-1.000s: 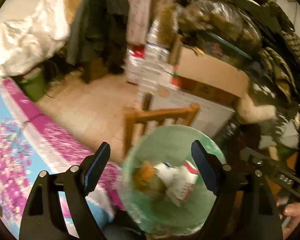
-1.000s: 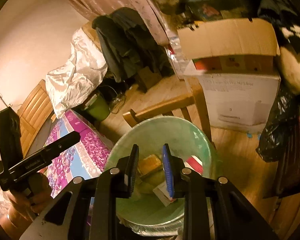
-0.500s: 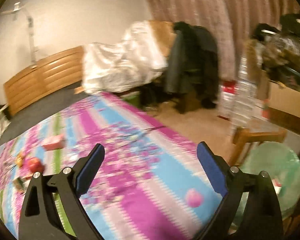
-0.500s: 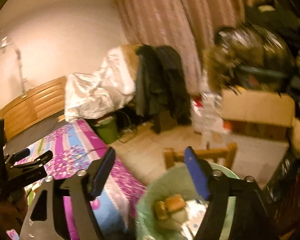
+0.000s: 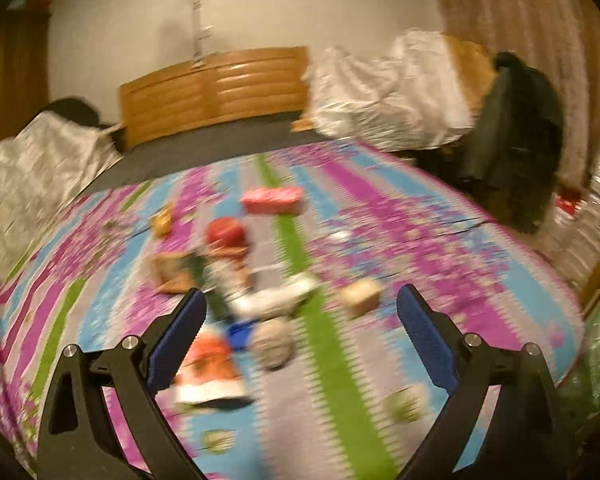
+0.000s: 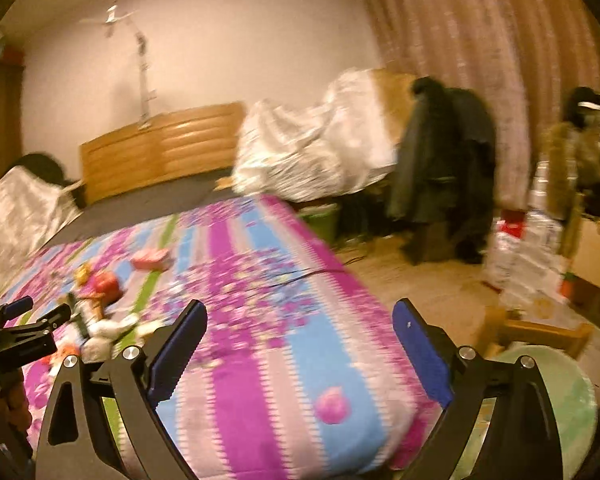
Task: Collect trash
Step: 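Move both tools back from the bin to the quilt, then grasp the red Double Happiness pack with the left tool while the right grasps the orange cup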
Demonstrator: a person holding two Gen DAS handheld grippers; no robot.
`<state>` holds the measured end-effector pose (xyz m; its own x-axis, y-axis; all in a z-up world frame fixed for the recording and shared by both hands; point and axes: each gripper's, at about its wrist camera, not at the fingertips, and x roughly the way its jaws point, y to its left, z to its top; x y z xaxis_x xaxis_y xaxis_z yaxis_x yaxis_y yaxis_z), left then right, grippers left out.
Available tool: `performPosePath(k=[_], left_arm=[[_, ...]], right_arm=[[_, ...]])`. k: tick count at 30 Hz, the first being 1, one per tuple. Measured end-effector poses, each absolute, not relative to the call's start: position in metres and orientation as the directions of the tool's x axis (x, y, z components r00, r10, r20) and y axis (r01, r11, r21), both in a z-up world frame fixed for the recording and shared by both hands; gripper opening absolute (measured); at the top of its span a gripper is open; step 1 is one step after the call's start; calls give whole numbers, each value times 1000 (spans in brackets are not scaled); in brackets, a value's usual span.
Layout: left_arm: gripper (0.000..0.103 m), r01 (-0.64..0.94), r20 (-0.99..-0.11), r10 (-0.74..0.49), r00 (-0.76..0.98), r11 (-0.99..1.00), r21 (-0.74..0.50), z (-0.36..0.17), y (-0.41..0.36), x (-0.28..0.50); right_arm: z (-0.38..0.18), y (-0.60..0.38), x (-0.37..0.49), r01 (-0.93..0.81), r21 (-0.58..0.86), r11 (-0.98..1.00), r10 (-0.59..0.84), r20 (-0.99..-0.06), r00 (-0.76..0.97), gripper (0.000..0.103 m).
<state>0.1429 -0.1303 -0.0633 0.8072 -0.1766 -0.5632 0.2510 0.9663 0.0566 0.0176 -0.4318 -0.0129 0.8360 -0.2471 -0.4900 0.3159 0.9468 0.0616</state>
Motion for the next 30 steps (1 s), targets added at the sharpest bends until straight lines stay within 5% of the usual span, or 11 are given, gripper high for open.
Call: performPosePath(k=[7, 13, 19, 27, 30], left_arm=[[93, 96, -624, -38, 781, 994, 59, -84, -6, 159], [92, 116, -679, -52, 732, 992, 49, -102, 55, 169], [79, 343, -723, -199, 661, 937, 57, -128, 67, 192], [75, 382, -721, -249, 647, 924, 24, -129, 85, 213], [75, 436, -725, -293, 623, 900, 11, -131, 81, 217]], right_arm=[[-51, -335, 88, -20, 158, 987, 111, -592, 798, 93], [-87, -229, 147, -343, 289, 894, 447, -643, 622, 70], [-126, -156, 204, -376, 388, 841, 536, -689, 488, 69], [-190, -134, 253, -271, 434, 859, 510, -775, 373, 63], [-202, -138, 256, -251, 468, 847, 530, -773, 348, 44]])
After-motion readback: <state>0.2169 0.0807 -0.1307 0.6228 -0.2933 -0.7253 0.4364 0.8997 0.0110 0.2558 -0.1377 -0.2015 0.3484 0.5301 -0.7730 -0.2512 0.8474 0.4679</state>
